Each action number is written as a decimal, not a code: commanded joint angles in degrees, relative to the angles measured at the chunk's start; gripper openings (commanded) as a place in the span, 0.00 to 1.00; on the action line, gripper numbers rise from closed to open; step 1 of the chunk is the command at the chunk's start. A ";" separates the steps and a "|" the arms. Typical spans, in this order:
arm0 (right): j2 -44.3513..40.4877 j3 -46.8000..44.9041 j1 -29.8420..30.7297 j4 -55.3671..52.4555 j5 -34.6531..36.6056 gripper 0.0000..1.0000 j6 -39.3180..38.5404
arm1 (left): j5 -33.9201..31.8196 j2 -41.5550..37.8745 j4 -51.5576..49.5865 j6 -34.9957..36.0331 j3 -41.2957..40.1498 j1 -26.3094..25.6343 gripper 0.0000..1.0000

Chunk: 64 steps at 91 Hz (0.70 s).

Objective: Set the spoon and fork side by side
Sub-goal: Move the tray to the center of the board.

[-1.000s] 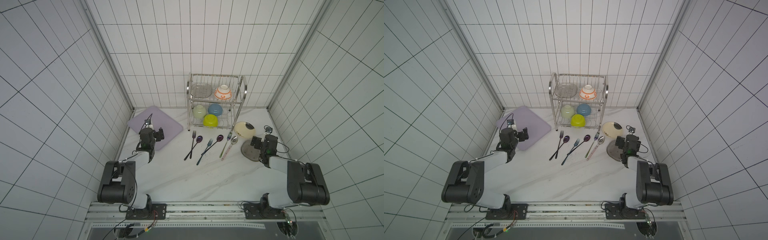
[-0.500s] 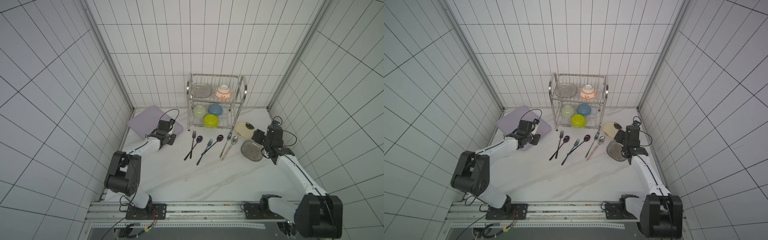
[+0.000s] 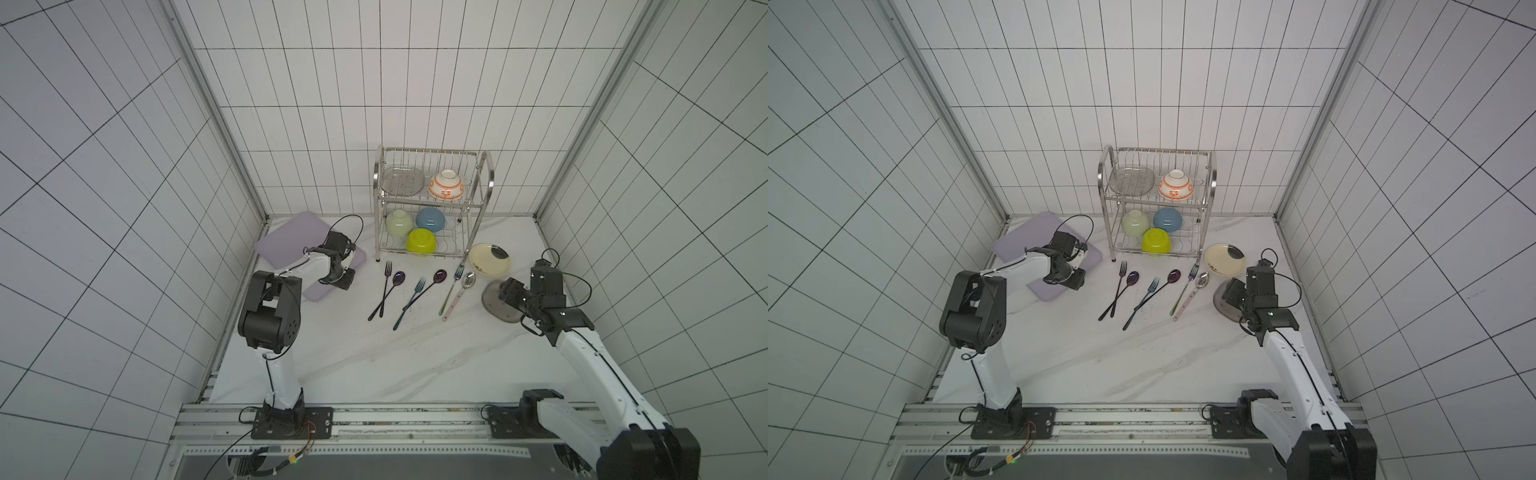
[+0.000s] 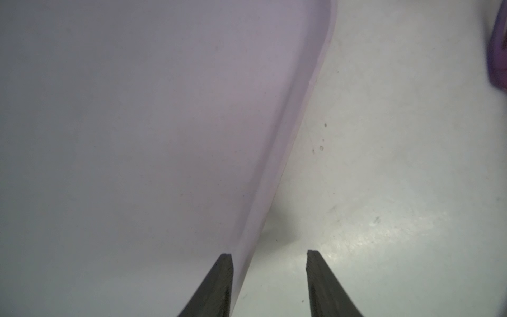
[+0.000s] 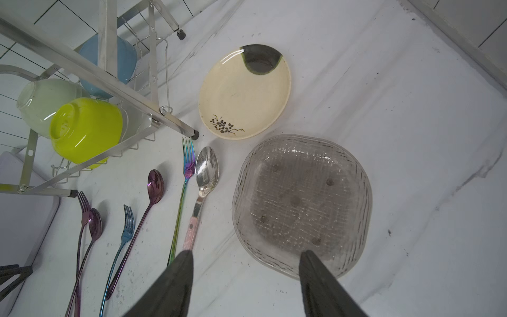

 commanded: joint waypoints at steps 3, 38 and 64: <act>-0.39 0.40 0.39 -2.67 0.85 0.62 -0.38 | 0.52 2.89 -2.13 -1.56 2.73 1.02 0.43; 0.13 0.11 0.43 -2.55 0.62 0.51 -1.13 | -3.35 3.40 -1.50 -4.40 2.24 2.35 0.31; -2.01 -0.90 0.41 -2.15 -0.76 0.38 -0.15 | -2.81 -0.32 -4.22 -10.07 -1.55 1.29 0.00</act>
